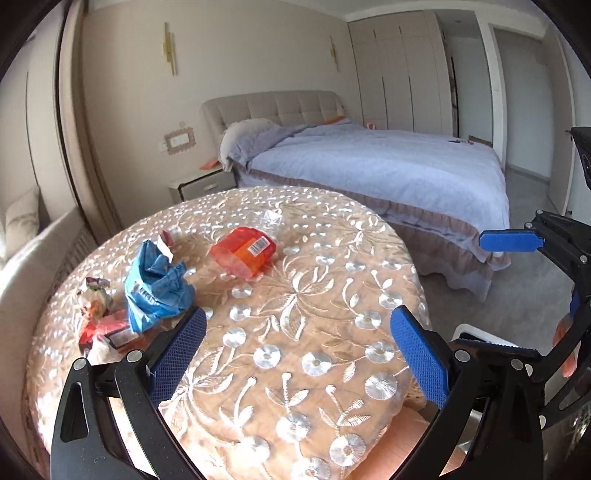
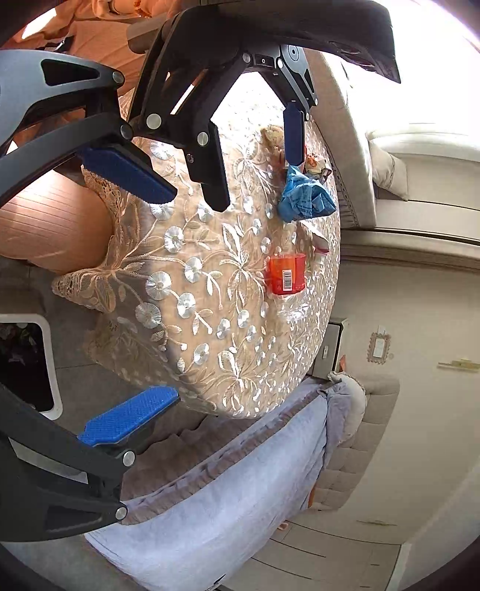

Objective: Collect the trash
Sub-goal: 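Move both open grippers back from the bin to the table, then grasp the blue plastic bag with the left gripper while the right grasps the red-orange cup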

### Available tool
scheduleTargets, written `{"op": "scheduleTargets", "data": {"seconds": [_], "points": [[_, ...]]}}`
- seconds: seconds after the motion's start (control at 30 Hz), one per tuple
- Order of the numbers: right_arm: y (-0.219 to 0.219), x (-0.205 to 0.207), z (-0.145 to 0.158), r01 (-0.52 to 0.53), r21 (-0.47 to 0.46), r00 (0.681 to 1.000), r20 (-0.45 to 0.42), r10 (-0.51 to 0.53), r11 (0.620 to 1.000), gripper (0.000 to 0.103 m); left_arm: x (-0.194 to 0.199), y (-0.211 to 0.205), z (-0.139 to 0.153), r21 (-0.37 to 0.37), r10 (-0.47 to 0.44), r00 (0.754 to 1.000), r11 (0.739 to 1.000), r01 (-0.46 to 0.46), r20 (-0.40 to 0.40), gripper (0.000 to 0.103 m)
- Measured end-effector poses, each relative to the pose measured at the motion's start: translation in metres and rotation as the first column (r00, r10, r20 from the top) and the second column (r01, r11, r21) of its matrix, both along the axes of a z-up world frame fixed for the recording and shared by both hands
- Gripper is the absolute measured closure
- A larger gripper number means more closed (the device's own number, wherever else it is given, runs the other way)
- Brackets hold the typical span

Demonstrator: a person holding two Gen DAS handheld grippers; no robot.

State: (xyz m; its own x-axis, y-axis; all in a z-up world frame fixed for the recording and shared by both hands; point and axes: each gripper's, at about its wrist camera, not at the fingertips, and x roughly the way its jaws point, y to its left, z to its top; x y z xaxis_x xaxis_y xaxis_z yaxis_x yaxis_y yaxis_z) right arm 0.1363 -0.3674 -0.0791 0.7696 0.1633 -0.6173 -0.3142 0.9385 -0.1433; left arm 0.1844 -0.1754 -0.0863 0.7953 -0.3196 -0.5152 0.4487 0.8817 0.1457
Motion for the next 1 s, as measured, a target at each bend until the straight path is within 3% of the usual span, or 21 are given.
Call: {"op": "scheduleTargets", "data": {"seconds": [0.1,0.3,0.37,0.5,0.63,0.8,0.83,0.9,0.93,1.0], "points": [[0.017,0.021,-0.003,0.026,-0.058,0.999,0.021,-0.025,0.998,0.005,0.02,0.021,0.003,-0.007,0.107,0.994,0.994,-0.107,-0.001,0.005],[0.046,0.066,-0.009,0.078,-0.119,0.997,0.034,-0.074,0.99,0.005,0.082,0.065,0.005,0.023,0.288,0.956,0.958,-0.287,-0.054,0.005],[0.058,0.088,-0.013,0.092,-0.125,0.996,0.008,-0.092,0.988,0.005,0.104,0.072,0.007,0.013,0.293,0.952,0.956,-0.293,-0.085,0.005],[0.076,0.142,-0.022,0.147,-0.089,0.987,-0.057,-0.153,0.985,0.005,0.143,0.073,0.0,0.072,0.333,0.937,0.942,-0.327,-0.105,0.005],[0.088,0.192,-0.033,0.222,-0.147,0.968,-0.087,-0.236,0.964,0.005,0.17,0.075,-0.005,0.077,0.34,0.927,0.94,-0.332,-0.157,0.005],[0.093,0.229,-0.047,0.241,-0.221,0.952,-0.136,-0.274,0.945,0.005,0.197,0.071,-0.02,0.104,0.333,0.912,0.943,-0.318,-0.237,0.005],[0.092,0.231,-0.048,0.236,-0.207,0.954,-0.136,-0.266,0.95,0.008,0.203,0.073,-0.023,0.083,0.325,0.909,0.946,-0.314,-0.262,0.005],[0.087,0.236,-0.048,0.23,-0.169,0.954,-0.156,-0.257,0.958,0.05,0.212,0.075,-0.024,0.077,0.323,0.905,0.946,-0.314,-0.276,0.008],[0.083,0.238,-0.049,0.23,-0.146,0.952,-0.171,-0.253,0.962,0.062,0.216,0.075,-0.025,0.076,0.307,0.907,0.951,-0.298,-0.287,0.026],[0.078,0.242,-0.049,0.227,-0.115,0.95,-0.193,-0.246,0.967,0.089,0.222,0.074,-0.024,0.092,0.311,0.91,0.95,-0.297,-0.273,0.028]]}}
